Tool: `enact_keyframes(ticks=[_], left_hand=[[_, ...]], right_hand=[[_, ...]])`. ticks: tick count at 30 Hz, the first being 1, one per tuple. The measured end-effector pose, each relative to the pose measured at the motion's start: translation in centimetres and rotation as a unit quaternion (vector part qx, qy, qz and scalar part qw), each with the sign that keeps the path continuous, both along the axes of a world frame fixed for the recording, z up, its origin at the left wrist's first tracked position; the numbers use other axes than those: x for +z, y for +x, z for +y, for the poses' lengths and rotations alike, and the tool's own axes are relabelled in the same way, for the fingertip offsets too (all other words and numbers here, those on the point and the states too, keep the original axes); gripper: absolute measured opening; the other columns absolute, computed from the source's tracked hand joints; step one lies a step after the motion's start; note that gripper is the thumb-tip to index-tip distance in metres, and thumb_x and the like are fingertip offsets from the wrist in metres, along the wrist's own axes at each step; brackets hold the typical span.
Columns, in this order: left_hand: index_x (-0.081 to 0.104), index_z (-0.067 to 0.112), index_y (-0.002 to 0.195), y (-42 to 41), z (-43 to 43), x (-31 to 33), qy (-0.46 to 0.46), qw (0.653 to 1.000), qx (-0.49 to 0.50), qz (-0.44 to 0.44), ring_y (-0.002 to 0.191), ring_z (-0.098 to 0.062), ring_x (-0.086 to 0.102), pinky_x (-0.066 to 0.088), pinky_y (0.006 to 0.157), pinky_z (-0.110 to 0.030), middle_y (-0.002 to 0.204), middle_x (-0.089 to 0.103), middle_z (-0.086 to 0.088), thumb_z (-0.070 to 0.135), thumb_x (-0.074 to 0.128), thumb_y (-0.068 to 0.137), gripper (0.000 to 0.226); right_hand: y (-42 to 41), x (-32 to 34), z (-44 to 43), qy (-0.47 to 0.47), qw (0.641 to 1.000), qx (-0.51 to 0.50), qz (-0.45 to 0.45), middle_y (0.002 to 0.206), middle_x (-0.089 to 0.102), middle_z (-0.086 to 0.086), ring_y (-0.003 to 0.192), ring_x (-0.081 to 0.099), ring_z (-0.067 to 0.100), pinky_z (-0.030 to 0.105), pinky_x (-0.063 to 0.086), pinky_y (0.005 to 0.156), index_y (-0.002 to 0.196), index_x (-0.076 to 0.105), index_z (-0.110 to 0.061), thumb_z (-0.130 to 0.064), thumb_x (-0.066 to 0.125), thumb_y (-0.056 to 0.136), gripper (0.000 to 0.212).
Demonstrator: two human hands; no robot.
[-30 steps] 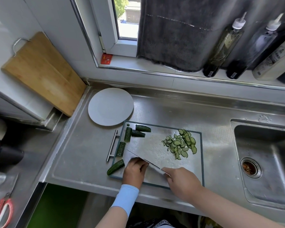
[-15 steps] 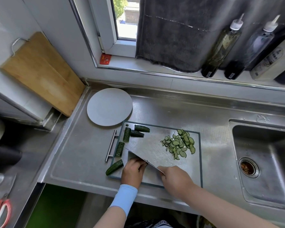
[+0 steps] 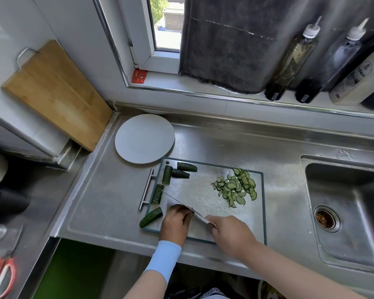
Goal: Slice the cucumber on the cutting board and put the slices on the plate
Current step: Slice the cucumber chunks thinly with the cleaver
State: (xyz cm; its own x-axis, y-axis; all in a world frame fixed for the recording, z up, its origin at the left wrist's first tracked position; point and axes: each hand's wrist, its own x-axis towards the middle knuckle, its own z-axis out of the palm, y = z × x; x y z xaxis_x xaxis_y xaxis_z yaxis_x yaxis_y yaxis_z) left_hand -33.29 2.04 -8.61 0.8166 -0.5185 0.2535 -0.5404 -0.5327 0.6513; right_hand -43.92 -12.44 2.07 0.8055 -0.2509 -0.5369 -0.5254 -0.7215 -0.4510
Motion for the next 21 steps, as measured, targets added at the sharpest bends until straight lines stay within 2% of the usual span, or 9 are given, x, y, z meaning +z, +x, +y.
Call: enact_keyframes(ticks=[2,4,6,9,12,15,18,21], left_hand=[[0.075,0.009,0.08,0.1,0.1,0.1,0.003,1.0,-0.006,-0.006,0.085,-0.013,0.056,0.044,0.081,-0.018,0.086,0.069,-0.007,-0.003,0.084,0.065,0.022],[0.075,0.009,0.08,0.1,0.1,0.1,0.007,1.0,-0.009,-0.007,0.085,-0.013,0.055,0.044,0.081,-0.018,0.086,0.069,-0.007,-0.003,0.084,0.065,0.021],[0.075,0.01,0.08,0.0,0.2,0.1,0.005,1.0,-0.006,-0.004,0.085,-0.013,0.056,0.045,0.08,-0.019,0.085,0.068,-0.006,-0.001,0.083,0.068,0.018],[0.075,0.011,0.08,0.0,0.1,0.0,0.0,1.0,-0.002,-0.005,0.084,-0.012,0.056,0.045,0.079,-0.017,0.085,0.068,-0.004,0.002,0.079,0.071,0.013],[0.075,0.011,0.079,0.0,0.1,0.0,0.002,1.0,-0.001,0.008,0.083,-0.012,0.057,0.045,0.078,-0.017,0.085,0.069,-0.003,-0.001,0.084,0.067,0.019],[0.076,0.012,0.079,0.1,0.2,0.0,0.007,1.0,0.0,0.007,0.083,-0.011,0.058,0.045,0.078,-0.016,0.085,0.07,-0.002,0.0,0.085,0.065,0.021],[0.075,0.011,0.078,0.1,0.2,-0.2,0.008,1.0,-0.002,0.007,0.081,-0.011,0.057,0.044,0.076,-0.015,0.083,0.069,-0.003,0.0,0.086,0.064,0.021],[0.075,0.011,0.078,-0.1,0.2,-0.4,0.01,1.0,0.001,0.012,0.082,-0.013,0.057,0.045,0.075,-0.017,0.083,0.069,-0.003,0.0,0.086,0.064,0.021]], right_hand=[[-0.6,0.0,-0.1,-0.007,1.0,0.002,-0.003,0.093,0.071,0.004,0.088,0.063,0.027,0.037,0.054,0.078,0.117,0.06,-0.021,-0.025,0.04,0.1,0.027],[-1.3,0.0,-0.5,-0.01,1.0,0.003,-0.005,0.097,0.072,0.002,0.091,0.063,0.026,0.036,0.054,0.08,0.12,0.06,-0.022,-0.027,0.04,0.101,0.028],[-1.9,0.1,-0.8,-0.003,1.0,-0.001,-0.003,0.092,0.071,-0.001,0.088,0.063,0.025,0.033,0.052,0.075,0.112,0.06,-0.025,-0.027,0.04,0.102,0.023],[-2.4,0.2,-1.0,0.0,1.0,0.003,0.002,0.078,0.062,-0.003,0.078,0.058,0.025,0.031,0.042,0.062,0.094,0.055,-0.026,-0.025,0.04,0.101,0.017],[-2.1,0.3,-0.9,0.005,1.0,0.007,0.007,0.073,0.058,-0.005,0.074,0.055,0.022,0.032,0.044,0.065,0.091,0.054,-0.028,-0.025,0.039,0.102,0.019],[-1.3,0.2,-0.6,0.014,1.0,0.001,0.012,0.067,0.052,-0.007,0.069,0.05,0.019,0.03,0.042,0.062,0.086,0.052,-0.029,-0.023,0.039,0.101,0.021],[-0.1,0.0,0.0,0.018,1.0,-0.005,0.02,0.066,0.052,-0.004,0.067,0.048,0.021,0.033,0.041,0.062,0.083,0.054,-0.022,-0.017,0.039,0.096,0.021],[1.2,0.0,0.5,0.021,0.999,-0.006,0.028,0.067,0.052,-0.004,0.069,0.048,0.023,0.033,0.041,0.062,0.075,0.049,-0.027,-0.015,0.039,0.093,0.023]])
